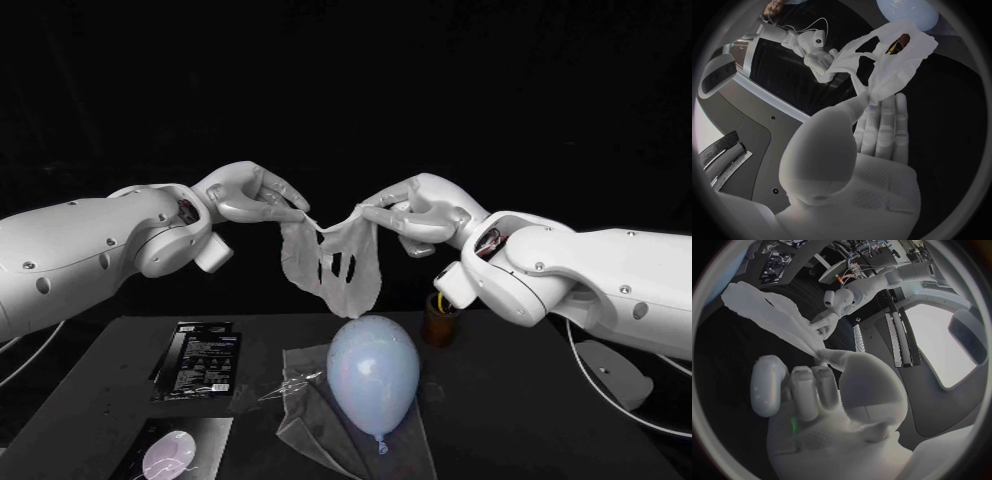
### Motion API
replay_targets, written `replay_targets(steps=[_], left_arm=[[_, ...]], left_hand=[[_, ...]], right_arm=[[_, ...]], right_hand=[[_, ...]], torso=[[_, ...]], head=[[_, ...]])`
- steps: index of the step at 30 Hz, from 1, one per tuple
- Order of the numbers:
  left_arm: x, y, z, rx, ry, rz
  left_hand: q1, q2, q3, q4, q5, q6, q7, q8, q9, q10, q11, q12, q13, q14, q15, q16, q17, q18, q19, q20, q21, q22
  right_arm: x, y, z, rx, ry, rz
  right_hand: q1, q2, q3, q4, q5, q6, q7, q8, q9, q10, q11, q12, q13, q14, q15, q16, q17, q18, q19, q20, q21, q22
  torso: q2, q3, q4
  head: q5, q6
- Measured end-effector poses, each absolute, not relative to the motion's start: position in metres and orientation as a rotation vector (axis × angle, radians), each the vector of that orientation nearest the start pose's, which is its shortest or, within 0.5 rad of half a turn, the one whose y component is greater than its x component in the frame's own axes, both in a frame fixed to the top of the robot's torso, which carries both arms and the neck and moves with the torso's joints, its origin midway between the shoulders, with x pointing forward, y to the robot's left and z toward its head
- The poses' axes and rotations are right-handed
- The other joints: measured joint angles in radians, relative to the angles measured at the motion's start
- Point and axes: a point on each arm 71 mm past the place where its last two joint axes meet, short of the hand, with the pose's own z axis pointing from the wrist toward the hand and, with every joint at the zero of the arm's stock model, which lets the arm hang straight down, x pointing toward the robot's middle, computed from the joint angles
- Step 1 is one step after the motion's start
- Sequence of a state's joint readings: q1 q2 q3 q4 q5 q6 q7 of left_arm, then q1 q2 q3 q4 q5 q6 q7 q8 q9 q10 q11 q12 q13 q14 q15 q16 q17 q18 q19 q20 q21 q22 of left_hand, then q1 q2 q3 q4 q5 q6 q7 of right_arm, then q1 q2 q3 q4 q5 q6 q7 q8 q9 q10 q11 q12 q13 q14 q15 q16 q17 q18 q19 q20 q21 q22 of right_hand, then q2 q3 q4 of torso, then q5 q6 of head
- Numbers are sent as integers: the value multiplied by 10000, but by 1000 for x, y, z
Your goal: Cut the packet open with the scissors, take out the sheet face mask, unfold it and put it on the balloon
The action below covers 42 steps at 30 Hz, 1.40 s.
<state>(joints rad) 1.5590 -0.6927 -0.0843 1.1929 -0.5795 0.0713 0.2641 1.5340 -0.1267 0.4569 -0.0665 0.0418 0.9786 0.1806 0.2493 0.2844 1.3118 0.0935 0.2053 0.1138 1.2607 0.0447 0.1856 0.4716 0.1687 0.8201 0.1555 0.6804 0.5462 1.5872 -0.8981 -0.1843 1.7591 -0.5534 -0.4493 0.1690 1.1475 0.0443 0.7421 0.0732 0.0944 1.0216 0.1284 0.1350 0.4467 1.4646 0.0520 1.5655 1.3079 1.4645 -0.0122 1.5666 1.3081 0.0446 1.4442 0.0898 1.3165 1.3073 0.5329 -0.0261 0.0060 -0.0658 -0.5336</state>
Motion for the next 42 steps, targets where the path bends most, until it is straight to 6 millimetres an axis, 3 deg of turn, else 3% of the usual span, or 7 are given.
replay_targets(steps=[8,16,22,29,36,42], left_arm=[[580,210,-45,-2454,16446,-13032],[585,211,-59,-2449,16562,-12925],[579,215,-68,-2181,16761,-12866],[571,213,-83,-1830,17169,-12870],[563,212,-90,-1462,17491,-12870],[559,218,-92,-1338,17612,-12751]], left_hand=[[18,18,0,1,-11,0,0,0,0,0,0,0,-1,1,0,0,-1,-5,-36,36,0,-3],[43,43,-1,2,24,0,-1,49,0,0,0,-1,12,2,2,0,12,-33,-36,36,0,-6],[48,48,-2,2,24,1,-2,49,-1,0,0,-1,12,-22,-23,0,12,-65,-58,13,0,-7],[69,69,-30,-25,24,1,-2,49,-1,-35,35,-21,26,-23,-23,-38,23,-69,-110,36,-41,-9],[69,69,-48,-43,23,2,-3,84,-1,-35,34,-21,26,-24,-21,-77,32,-71,-110,36,-45,-13],[68,69,-58,-53,20,2,-4,118,-1,-35,34,-22,34,-25,-19,-77,38,-72,-130,57,-45,-13]], right_arm=[[450,-154,-67,4153,14747,13678],[431,-127,-102,4849,15316,14313],[419,-116,-122,5305,15527,14523],[411,-111,-137,5624,15557,14553],[408,-110,-139,5737,15281,14458],[415,-119,-140,5817,14972,14084]], right_hand=[[0,0,0,0,-2,-14,7,-3,-13,0,0,-61,-6,-1,1,7,-8,0,-1,1,-58,3],[0,0,-17,39,-4,-14,35,-39,-15,0,0,-114,-2,-16,16,3,-6,-1,-35,35,-155,7],[0,0,0,57,-20,21,16,-1,-14,0,0,-120,1,-17,17,-1,1,-1,-36,36,-192,8],[-15,-15,-68,124,-20,22,15,6,27,0,0,-138,2,-17,17,-28,1,-3,-71,1,-234,6],[24,-54,-67,124,-20,23,14,6,10,0,0,-140,-2,-17,18,7,0,-3,-71,1,-290,0],[24,-54,-67,124,-21,22,14,3,1,0,0,-156,-6,-18,18,7,-7,-3,-71,1,-290,1]], torso=[[-179,-79,5],[-348,-139,17],[-455,-159,17],[-522,-184,27],[-525,-202,29],[-516,-202,29]], head=[[124,2],[227,-105],[300,-390],[387,-621],[432,-742],[471,-755]])
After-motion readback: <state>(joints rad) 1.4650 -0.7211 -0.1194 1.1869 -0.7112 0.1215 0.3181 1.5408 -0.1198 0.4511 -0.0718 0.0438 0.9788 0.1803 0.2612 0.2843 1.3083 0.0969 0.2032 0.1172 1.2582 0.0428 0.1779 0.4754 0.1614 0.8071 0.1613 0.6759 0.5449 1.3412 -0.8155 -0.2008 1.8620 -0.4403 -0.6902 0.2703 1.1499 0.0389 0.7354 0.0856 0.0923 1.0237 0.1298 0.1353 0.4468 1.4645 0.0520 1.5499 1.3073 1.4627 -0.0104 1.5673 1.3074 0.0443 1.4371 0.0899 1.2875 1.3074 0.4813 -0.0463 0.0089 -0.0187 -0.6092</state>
